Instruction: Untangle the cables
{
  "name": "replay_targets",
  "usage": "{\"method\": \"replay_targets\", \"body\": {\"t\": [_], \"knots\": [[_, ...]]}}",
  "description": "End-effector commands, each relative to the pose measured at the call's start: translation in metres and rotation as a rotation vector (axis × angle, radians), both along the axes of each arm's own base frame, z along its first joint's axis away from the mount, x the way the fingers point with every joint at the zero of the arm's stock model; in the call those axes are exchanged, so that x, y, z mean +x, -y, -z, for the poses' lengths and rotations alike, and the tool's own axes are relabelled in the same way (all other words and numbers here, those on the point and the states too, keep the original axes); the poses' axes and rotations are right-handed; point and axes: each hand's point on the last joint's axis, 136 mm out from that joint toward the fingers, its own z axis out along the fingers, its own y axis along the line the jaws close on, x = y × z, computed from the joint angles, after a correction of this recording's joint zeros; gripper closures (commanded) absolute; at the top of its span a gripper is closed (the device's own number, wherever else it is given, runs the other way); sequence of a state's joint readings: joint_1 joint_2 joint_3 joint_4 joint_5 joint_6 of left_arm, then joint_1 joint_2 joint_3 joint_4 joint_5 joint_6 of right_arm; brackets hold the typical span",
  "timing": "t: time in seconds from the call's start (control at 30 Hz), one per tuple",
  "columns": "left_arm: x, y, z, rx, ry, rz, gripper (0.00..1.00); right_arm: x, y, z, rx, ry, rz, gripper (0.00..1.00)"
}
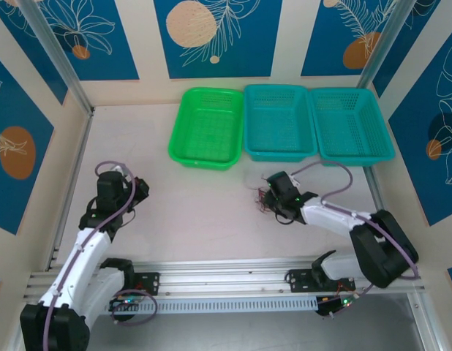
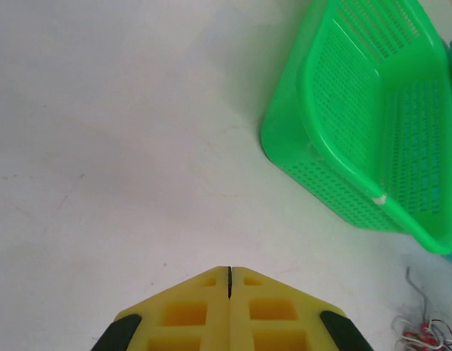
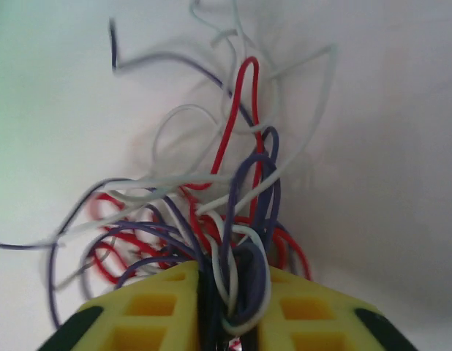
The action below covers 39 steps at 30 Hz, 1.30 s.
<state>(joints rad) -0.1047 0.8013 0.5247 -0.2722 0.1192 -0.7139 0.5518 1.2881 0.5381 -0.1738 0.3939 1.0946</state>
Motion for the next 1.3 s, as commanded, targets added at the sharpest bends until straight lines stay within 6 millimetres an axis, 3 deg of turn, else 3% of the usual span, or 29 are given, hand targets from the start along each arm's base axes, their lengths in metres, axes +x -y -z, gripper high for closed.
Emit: {"method": "replay_targets", "body": {"t": [0.0,0.07,0.17,0.3,0.4,0.5,0.63,0.7,0.8,0.93,1.03,1.13,1.27], "knots": [[-0.003,0.019,0.014,-0.048,-0.014,0.108,1.0,-0.011,0.001,-0.007,-0.036,0.002,-0.068,0.79],[0.001,0.033,0.013,-0.102,0.014,0.176,1.0,-0.01,-0.014,-0.015,-0.013,0.019,-0.145,0.85],[0.0,0.074,-0.011,-0.158,0.152,0.384,0.98,-0.009,-0.035,-0.031,0.0,0.067,-0.265,0.9],[-0.03,0.133,-0.05,0.028,0.406,0.686,0.7,-0.011,-0.052,-0.059,-0.012,0.162,-0.416,0.9],[-0.057,0.166,-0.068,0.174,0.616,0.868,0.63,-0.015,-0.057,-0.079,-0.008,0.222,-0.495,0.91],[-0.083,0.197,-0.072,0.316,0.779,1.05,0.59,-0.023,-0.066,-0.101,0.026,0.275,-0.597,0.91],[-0.108,0.231,-0.055,0.585,0.892,1.258,0.51,-0.036,-0.074,-0.122,0.061,0.31,-0.681,0.91],[-0.112,0.242,-0.042,0.743,0.948,1.325,0.46,-0.042,-0.077,-0.129,0.079,0.314,-0.709,0.91],[-0.101,0.249,-0.029,0.938,0.979,1.315,0.37,-0.051,-0.083,-0.137,0.102,0.318,-0.755,0.91],[-0.091,0.258,-0.026,1.021,1.019,1.288,0.13,-0.06,-0.092,-0.142,0.112,0.324,-0.808,0.91],[-0.083,0.263,-0.02,1.05,1.014,1.269,0.07,-0.063,-0.095,-0.143,0.115,0.325,-0.823,0.91],[-0.073,0.265,-0.01,1.082,0.985,1.239,0.09,-0.065,-0.097,-0.146,0.127,0.33,-0.83,0.91],[-0.067,0.264,0.006,1.096,0.923,1.233,0.33,-0.064,-0.091,-0.146,0.107,0.333,-0.804,0.91]]}}
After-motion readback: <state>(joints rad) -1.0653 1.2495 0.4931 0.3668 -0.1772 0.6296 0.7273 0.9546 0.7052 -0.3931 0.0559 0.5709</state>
